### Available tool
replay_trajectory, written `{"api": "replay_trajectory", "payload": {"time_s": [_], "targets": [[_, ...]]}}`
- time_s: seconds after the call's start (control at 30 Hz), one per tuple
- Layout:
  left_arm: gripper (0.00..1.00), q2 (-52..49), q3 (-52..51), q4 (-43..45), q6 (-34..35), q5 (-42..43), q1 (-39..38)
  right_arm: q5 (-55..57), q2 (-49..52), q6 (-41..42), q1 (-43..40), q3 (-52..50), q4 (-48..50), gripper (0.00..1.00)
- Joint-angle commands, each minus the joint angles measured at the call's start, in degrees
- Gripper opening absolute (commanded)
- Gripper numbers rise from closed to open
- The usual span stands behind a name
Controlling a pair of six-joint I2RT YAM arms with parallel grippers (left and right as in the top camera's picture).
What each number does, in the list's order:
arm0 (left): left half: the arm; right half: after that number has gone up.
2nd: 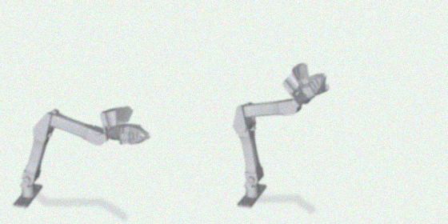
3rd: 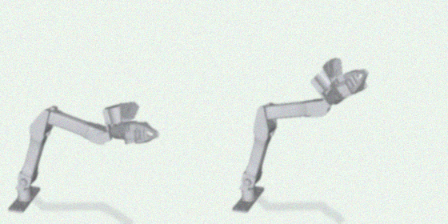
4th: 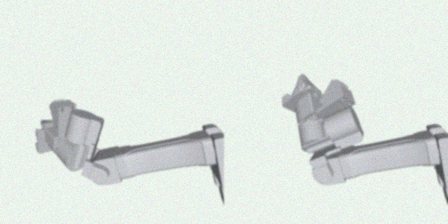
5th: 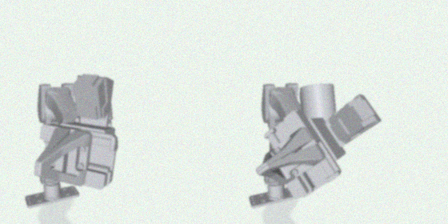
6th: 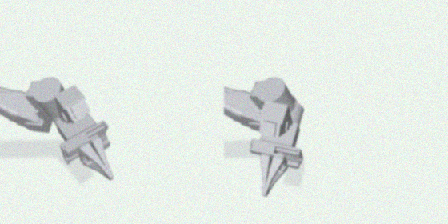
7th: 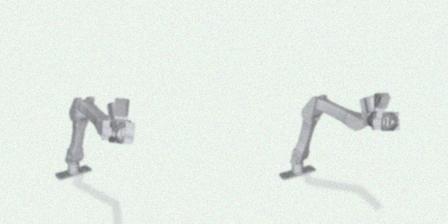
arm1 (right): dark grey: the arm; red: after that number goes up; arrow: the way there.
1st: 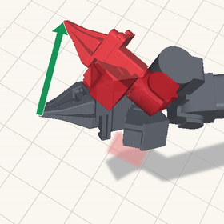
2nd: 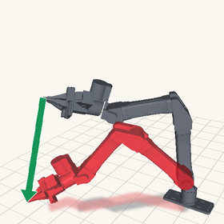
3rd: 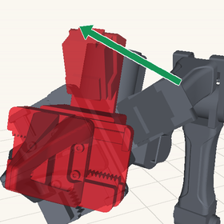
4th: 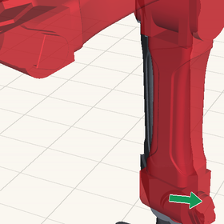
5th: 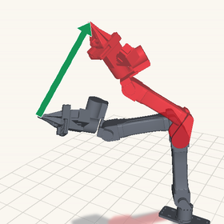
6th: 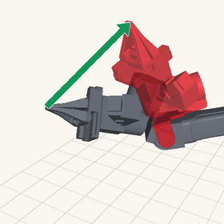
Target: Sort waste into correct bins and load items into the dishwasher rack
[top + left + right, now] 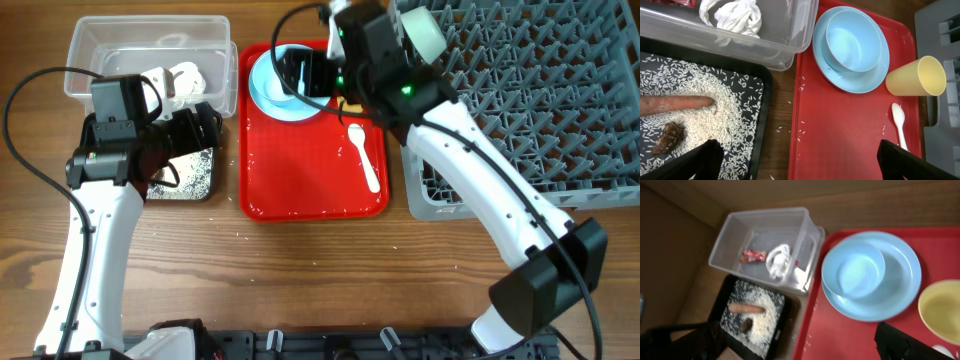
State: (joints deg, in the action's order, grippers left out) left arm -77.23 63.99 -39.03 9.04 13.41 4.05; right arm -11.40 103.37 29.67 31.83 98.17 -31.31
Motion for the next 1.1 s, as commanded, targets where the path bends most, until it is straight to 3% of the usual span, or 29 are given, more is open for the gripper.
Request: {"api": "replay_trajectory", "payload": {"time_s": [0.0, 0.13, 0.23, 0.37, 0.67, 0.8, 1.07], "targets": [[1.00, 0.9, 0.9, 0.2, -1.1, 0.5, 0.3, 2.5, 6.7, 2.5, 0.2, 0.4, -1.1, 0.97], [1.00, 0.9, 0.9, 0.2, -1.1, 0.5, 0.3, 4.3, 11.9, 3.5, 0.3, 0.4, 0.5, 0.87], [1.00, 0.9, 0.9, 0.2, -1.1, 0.5, 0.3, 6.5, 15.8, 5.7, 0.3, 0.4, 2.7, 0.70], [1.00, 0.9, 0.9, 0.2, -1.1, 0.5, 0.3, 8.9, 20.4, 9.5, 0.2, 0.4, 6.7, 0.59], [1.00, 0.9, 0.9, 0.2, -1.1, 0.5, 0.3, 9.1, 27.6, 12.2, 0.2, 0.4, 12.0, 0.55], [1.00, 0.9, 0.9, 0.2, -1.1, 0.5, 0.3, 9.8, 29.2, 13.0, 0.0, 0.4, 13.1, 0.49], [1.00, 0.9, 0.9, 0.2, -1.1, 0.5, 0.3, 11.5, 29.3, 12.7, 0.0, 0.4, 14.6, 0.21]]}}
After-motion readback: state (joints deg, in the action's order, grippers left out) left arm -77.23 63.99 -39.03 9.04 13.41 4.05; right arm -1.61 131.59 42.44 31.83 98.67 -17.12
